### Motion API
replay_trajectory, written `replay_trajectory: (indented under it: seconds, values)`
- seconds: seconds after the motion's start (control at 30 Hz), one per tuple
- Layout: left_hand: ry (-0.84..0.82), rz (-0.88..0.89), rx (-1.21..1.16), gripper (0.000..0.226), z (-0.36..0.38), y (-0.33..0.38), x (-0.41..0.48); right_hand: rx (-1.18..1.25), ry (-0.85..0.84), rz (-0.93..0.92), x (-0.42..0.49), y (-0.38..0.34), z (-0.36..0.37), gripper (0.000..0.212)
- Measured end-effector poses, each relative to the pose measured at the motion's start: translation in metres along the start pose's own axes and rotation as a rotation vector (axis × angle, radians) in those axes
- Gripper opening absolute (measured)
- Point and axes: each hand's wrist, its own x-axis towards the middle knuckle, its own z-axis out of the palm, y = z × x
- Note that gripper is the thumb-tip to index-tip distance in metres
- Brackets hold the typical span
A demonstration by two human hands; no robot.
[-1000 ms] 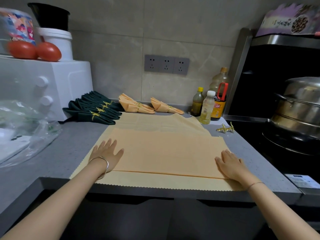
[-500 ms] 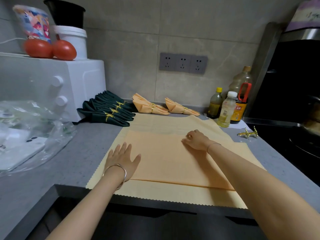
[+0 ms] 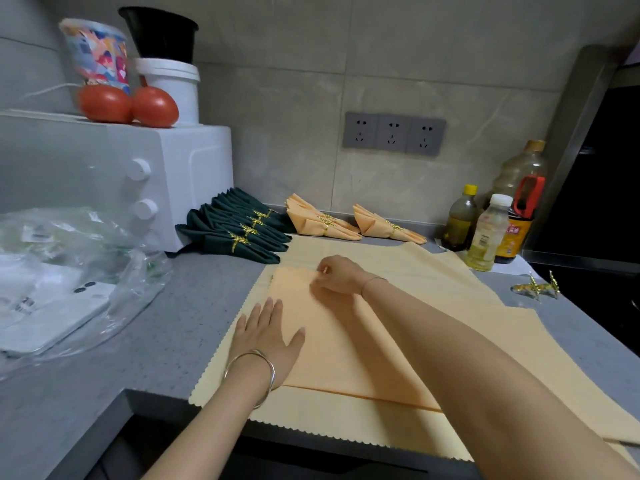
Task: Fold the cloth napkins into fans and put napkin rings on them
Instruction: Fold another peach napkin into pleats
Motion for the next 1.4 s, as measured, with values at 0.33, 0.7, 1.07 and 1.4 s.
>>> replay_trajectory:
  seconds: [0.33, 0.7, 1.07, 1.4]
  values:
    - [0.138, -0.041, -0.313, 0.080, -0.007, 0.002, -0.007, 0.117, 0.229, -0.257, -0.028, -0.031, 0.000, 0.024]
    - [-0.069, 0.138, -0.152, 0.051, -0.028, 0.004, -0.041, -0.021, 0.258, -0.320, -0.182, 0.030, -0.010, 0.020]
    - [-0.146, 0.208, 0.159, 0.053, -0.010, 0.027, -0.059, -0.033, 0.303, -0.352, -0.243, 0.063, 0.011, 0.024]
    - [-0.235, 0.192, 0.091, 0.054, -0.017, 0.027, -0.050, -0.094, 0.291, -0.351, -0.249, 0.073, 0.029, 0.054]
